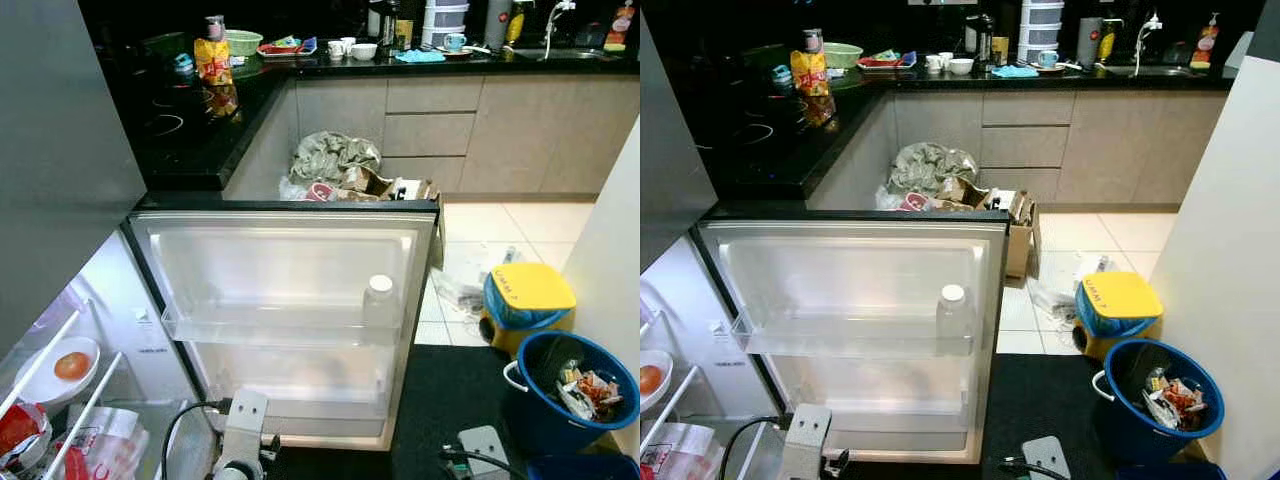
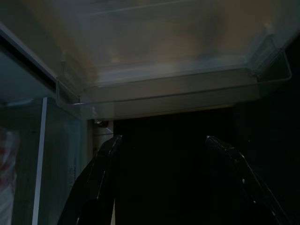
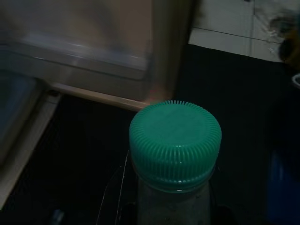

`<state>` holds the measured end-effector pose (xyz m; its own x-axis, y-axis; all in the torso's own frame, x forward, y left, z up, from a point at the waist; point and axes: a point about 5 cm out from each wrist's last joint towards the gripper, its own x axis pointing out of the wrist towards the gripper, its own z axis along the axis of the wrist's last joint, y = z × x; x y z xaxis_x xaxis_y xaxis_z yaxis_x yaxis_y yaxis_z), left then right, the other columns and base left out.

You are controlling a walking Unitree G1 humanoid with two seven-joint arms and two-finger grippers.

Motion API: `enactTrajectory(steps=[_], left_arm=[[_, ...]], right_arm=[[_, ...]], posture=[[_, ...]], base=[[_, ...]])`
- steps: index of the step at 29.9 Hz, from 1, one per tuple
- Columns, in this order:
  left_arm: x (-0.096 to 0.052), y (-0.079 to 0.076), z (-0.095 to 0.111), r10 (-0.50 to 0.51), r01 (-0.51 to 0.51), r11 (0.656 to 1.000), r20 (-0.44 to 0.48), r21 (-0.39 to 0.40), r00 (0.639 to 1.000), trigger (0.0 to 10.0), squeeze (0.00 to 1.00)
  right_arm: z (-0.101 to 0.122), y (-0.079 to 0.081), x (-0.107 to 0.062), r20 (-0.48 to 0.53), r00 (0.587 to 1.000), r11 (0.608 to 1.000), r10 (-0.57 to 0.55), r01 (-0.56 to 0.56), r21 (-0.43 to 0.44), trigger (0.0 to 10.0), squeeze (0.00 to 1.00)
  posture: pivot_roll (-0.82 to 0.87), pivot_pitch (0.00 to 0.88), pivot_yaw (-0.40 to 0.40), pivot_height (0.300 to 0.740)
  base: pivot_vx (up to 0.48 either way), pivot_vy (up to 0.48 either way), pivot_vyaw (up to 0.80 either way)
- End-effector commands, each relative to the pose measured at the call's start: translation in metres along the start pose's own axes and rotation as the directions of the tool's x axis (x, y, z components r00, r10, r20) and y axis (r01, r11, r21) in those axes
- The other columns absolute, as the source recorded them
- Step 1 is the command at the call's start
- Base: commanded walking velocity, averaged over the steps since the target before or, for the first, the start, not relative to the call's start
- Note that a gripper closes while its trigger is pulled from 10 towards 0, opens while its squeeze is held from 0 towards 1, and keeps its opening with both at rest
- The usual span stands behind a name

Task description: Restocking fridge

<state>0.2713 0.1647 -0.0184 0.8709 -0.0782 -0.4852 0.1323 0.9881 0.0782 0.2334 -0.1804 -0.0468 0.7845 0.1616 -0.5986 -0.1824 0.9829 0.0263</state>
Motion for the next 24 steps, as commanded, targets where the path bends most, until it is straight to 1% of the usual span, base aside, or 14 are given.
enactTrajectory(steps=[1,3,5,8,10,11,13,14,16,18,24], left_arm=[[-0.001,0.008,-0.002,0.013,-0.013,1.000,-0.020,0.006,1.000,10.0,0.00],[0.001,0.008,0.001,0.010,-0.010,1.000,-0.015,0.000,1.000,10.0,0.00],[0.001,0.008,0.002,0.010,-0.010,1.000,-0.012,0.001,1.000,10.0,0.00],[0.000,0.009,0.001,0.007,-0.007,1.000,-0.004,-0.015,1.000,10.0,0.00],[0.000,0.011,0.001,0.011,-0.011,1.000,-0.003,-0.020,1.000,10.0,0.00],[0.000,0.013,0.002,0.024,-0.024,0.999,-0.002,-0.036,1.000,10.0,0.00],[0.000,0.014,0.003,0.028,-0.028,0.999,0.003,-0.030,1.000,10.0,0.00],[0.000,0.013,0.002,0.026,-0.026,0.999,-0.003,-0.025,1.000,10.0,0.00],[0.001,0.012,0.002,0.024,-0.024,0.999,-0.008,-0.022,1.000,10.0,0.00],[0.001,0.011,0.001,0.020,-0.021,1.000,-0.013,-0.023,1.000,10.0,0.00],[-0.001,0.007,-0.004,0.009,-0.010,0.999,-0.017,-0.035,1.000,10.0,0.00]], right_arm=[[0.003,0.001,0.000,0.025,1.000,1.000,0.003,-0.004,0.024,10.0,0.00],[0.005,0.002,0.001,0.032,0.999,1.000,0.005,-0.006,0.028,10.0,0.00],[0.005,0.003,0.002,0.035,0.999,1.000,0.005,-0.006,0.030,10.0,0.00],[0.000,0.005,-0.001,0.036,0.999,0.999,0.013,-0.014,0.033,10.0,0.00],[-0.002,0.004,-0.002,0.035,0.999,0.999,0.012,-0.013,0.034,10.0,0.00],[-0.006,0.002,-0.003,0.021,1.000,1.000,-0.003,0.003,0.030,10.0,0.00],[-0.008,0.001,-0.005,0.015,1.000,1.000,0.001,-0.001,0.015,10.0,0.00],[-0.010,0.000,-0.006,0.011,1.000,1.000,0.000,0.000,0.017,10.0,0.00],[-0.011,-0.001,-0.006,0.009,1.000,1.000,-0.002,0.002,0.018,10.0,0.00],[-0.012,-0.002,-0.007,0.002,1.000,1.000,-0.003,0.003,0.013,10.0,0.00],[-0.011,-0.002,-0.007,0.008,1.000,1.000,-0.004,0.004,0.014,10.0,0.00]], posture=[[-0.05,0.098,0.060,0.740],[-0.05,0.099,0.063,0.740],[-0.05,0.091,0.063,0.740],[-0.08,0.047,0.076,0.740],[-0.08,0.047,0.076,0.740],[-0.07,0.054,0.070,0.740],[-0.07,0.054,0.070,0.740],[-0.06,0.035,0.065,0.740],[-0.06,0.035,0.065,0.740],[-0.07,0.059,0.064,0.740],[-0.08,0.068,0.063,0.740]], base=[[0.000,0.000,0.00],[0.000,0.000,0.00],[0.244,0.000,0.00],[0.288,0.000,0.00],[0.330,0.000,0.00],[0.337,0.000,0.00],[0.336,0.000,0.00],[0.337,0.000,0.00],[0.337,0.000,0.00],[0.336,0.000,0.00],[0.337,0.000,0.00]])
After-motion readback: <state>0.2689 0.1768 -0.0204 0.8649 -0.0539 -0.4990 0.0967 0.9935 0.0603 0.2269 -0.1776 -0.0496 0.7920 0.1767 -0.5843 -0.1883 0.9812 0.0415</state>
